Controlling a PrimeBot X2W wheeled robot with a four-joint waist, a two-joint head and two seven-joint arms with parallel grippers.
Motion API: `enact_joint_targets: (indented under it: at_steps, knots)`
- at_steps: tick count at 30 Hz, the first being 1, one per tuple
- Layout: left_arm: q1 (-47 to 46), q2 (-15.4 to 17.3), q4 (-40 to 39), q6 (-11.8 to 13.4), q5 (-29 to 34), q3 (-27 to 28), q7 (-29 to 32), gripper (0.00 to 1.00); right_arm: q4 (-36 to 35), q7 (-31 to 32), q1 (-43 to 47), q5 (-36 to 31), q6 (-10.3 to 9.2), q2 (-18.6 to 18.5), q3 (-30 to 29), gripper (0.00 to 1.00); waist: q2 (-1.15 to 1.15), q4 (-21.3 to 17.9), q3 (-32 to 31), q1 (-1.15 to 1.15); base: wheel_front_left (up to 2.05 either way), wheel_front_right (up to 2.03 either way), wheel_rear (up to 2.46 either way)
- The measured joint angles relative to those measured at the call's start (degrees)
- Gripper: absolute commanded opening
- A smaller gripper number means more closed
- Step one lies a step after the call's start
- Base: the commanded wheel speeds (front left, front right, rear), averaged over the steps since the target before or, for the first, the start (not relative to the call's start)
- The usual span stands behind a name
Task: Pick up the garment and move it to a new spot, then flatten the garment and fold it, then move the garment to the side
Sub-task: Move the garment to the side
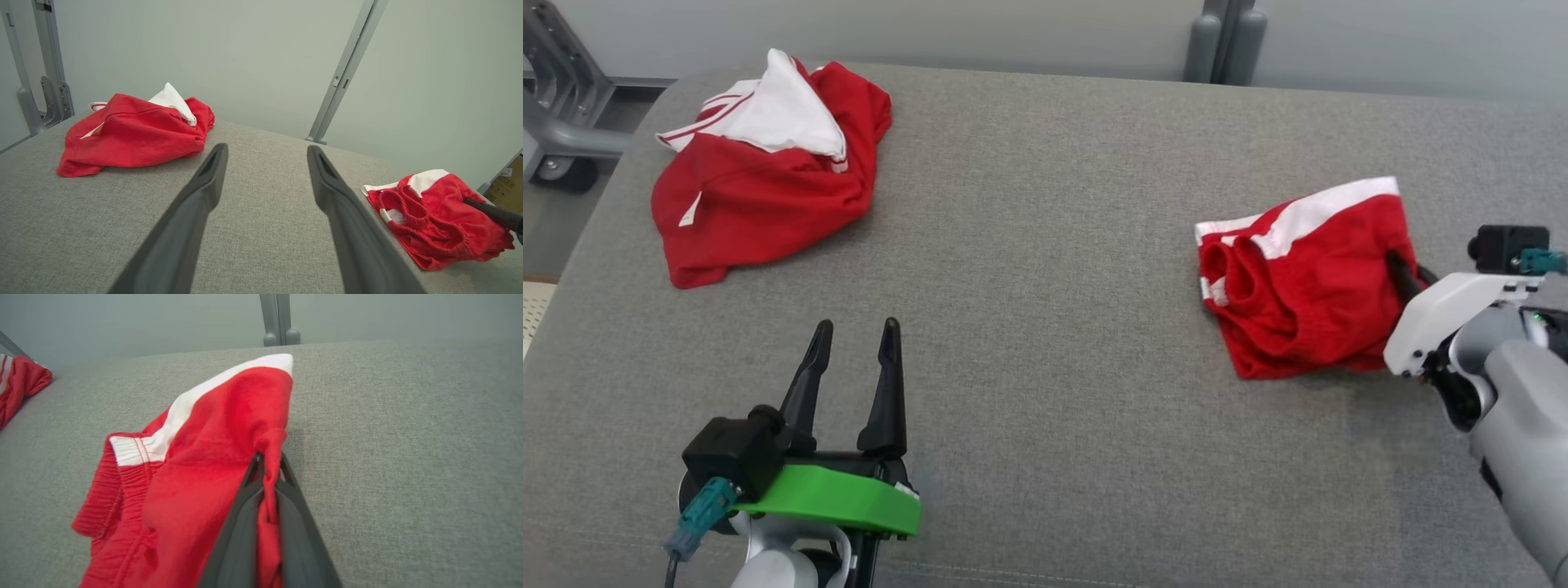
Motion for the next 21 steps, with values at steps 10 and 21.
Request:
enact_joint_targets:
  at_steps: [10,21]
  knots:
    - [-2.43,0.00,-6.44,0.01,1.22,-0.73,0.78,1.00,0.13,0.94,-7.96,-5.60,-0.64,-7.55,2.43,0.00,0.00,-4.08,4.62,0.00,0.00,0.00,0.00]
    - [-4.53,0.77,-9.77,0.01,3.89,-0.87,2.98,1.00,0.30,1.45,-13.86,-7.55,-1.18,-12.65,2.50,0.00,0.00,-7.10,9.56,0.00,0.00,0.00,0.00]
